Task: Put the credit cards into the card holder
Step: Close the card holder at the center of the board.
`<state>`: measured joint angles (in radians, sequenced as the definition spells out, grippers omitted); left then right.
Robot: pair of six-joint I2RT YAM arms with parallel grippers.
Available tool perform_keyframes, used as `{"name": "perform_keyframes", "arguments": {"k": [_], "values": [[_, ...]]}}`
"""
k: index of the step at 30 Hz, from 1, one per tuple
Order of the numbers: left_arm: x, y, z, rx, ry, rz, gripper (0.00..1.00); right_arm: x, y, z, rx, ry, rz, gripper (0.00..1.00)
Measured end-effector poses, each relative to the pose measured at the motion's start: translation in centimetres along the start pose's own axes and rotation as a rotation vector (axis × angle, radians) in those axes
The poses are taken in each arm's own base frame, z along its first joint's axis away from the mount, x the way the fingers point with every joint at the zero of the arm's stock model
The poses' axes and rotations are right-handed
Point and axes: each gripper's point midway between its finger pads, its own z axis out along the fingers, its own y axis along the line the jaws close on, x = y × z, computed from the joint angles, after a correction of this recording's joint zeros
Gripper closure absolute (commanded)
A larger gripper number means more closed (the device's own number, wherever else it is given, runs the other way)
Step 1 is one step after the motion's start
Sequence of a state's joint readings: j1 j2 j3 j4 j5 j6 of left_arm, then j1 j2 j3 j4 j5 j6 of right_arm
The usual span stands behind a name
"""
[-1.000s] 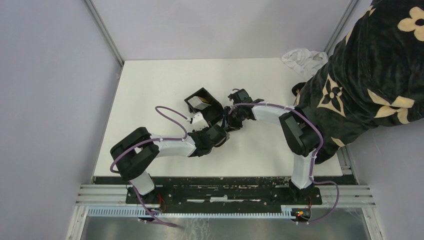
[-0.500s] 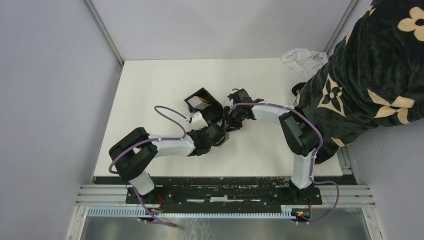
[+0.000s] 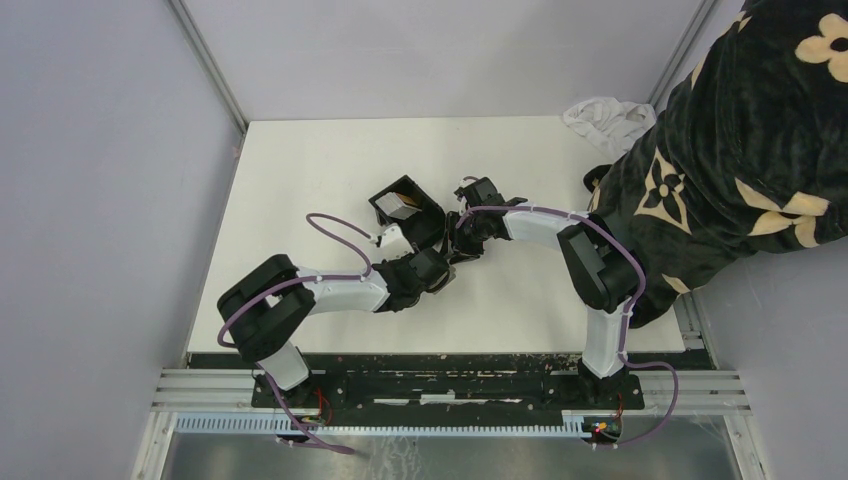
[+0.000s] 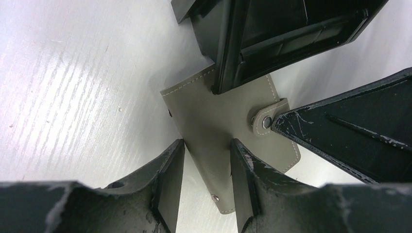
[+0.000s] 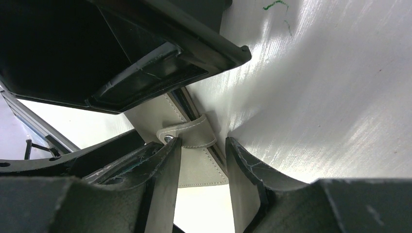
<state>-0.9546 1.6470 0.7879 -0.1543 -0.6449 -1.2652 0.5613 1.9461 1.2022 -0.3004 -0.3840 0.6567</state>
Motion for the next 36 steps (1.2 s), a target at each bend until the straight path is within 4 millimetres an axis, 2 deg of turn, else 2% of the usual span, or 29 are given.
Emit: {"name": "perform_keyframes", "arguments": {"k": [25, 36], "values": [[-0.1, 0.0, 0.2, 0.0, -0.001, -0.019, 0.58, 0.3, 0.7, 0.3, -0.02, 0.01, -0.013, 0.53], [-0.3, 0.0, 0.6, 0.016, -0.004, -0.037, 0.58, -0.2, 1.1, 0.6, -0.033, 0.01, -0.016, 0.51]]}}
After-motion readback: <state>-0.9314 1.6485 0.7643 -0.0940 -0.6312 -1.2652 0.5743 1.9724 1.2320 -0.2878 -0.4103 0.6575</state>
